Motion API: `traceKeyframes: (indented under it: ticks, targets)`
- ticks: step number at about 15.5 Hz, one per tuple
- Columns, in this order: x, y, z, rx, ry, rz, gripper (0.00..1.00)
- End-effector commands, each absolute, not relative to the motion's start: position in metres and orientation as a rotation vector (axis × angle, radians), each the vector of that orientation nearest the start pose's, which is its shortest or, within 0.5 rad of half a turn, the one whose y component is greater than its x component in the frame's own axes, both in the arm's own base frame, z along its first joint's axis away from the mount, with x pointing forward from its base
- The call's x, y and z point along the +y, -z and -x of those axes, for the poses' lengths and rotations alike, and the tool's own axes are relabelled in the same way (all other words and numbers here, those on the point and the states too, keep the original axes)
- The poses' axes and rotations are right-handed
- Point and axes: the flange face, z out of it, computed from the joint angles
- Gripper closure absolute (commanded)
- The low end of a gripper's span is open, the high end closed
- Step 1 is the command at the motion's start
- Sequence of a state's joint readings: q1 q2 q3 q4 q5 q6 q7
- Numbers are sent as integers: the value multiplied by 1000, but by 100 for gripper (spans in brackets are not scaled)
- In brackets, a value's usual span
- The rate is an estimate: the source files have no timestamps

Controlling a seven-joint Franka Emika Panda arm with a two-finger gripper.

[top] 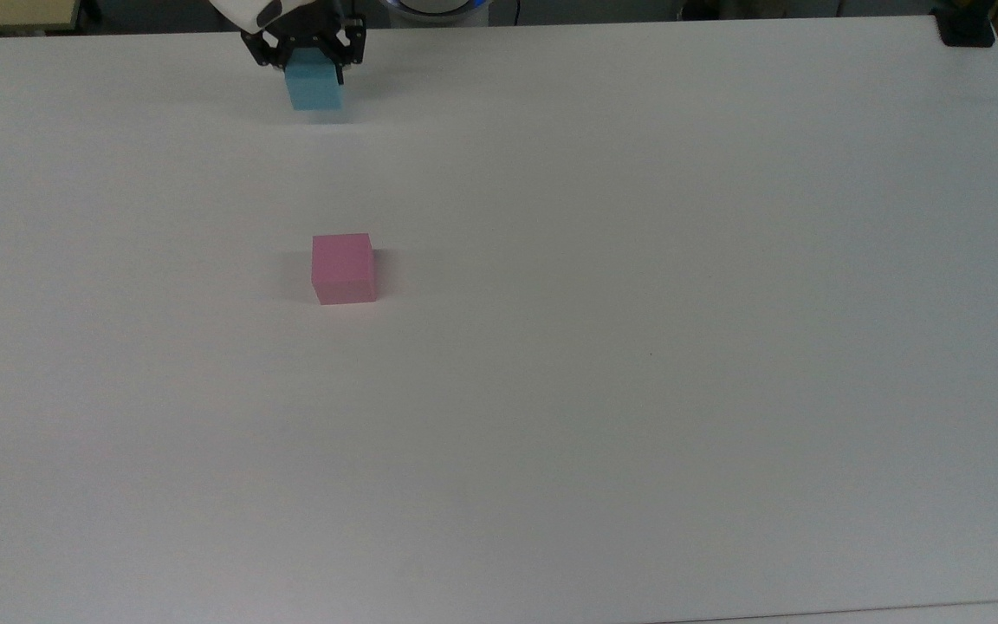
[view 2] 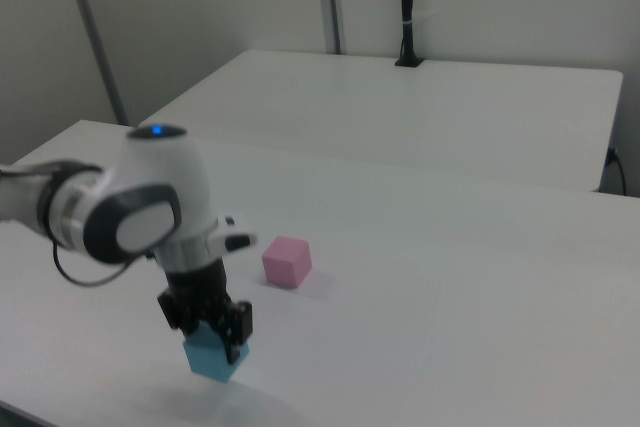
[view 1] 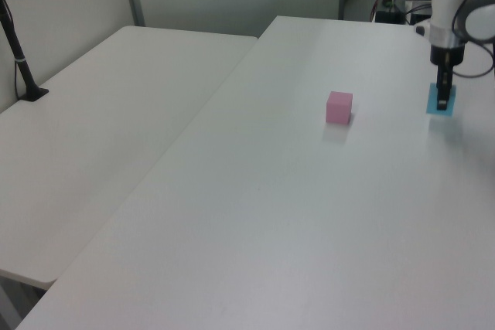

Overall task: Put blue cube on pink cube
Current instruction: 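Close the gripper on the light-blue cube and lift it, then carry the held blue cube over the pink cube and lower it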

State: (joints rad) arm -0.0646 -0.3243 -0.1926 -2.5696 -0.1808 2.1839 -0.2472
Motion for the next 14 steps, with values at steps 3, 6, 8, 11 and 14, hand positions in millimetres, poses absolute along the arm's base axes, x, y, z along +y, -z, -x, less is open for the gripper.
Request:
traceKeyframes:
  ticks: [3, 6, 8, 11, 14]
  targets:
    - [-89, -484, -412, -254, -193, 3200, 76]
    - [-79, -549, -423, -255, -147, 3180, 76]
    - [-76, -582, -426, -252, -111, 3161, 76]
    - [-64, -586, -434, -286, -92, 3157, 76]
    - [-48, -587, -481, -285, -91, 3152, 76]
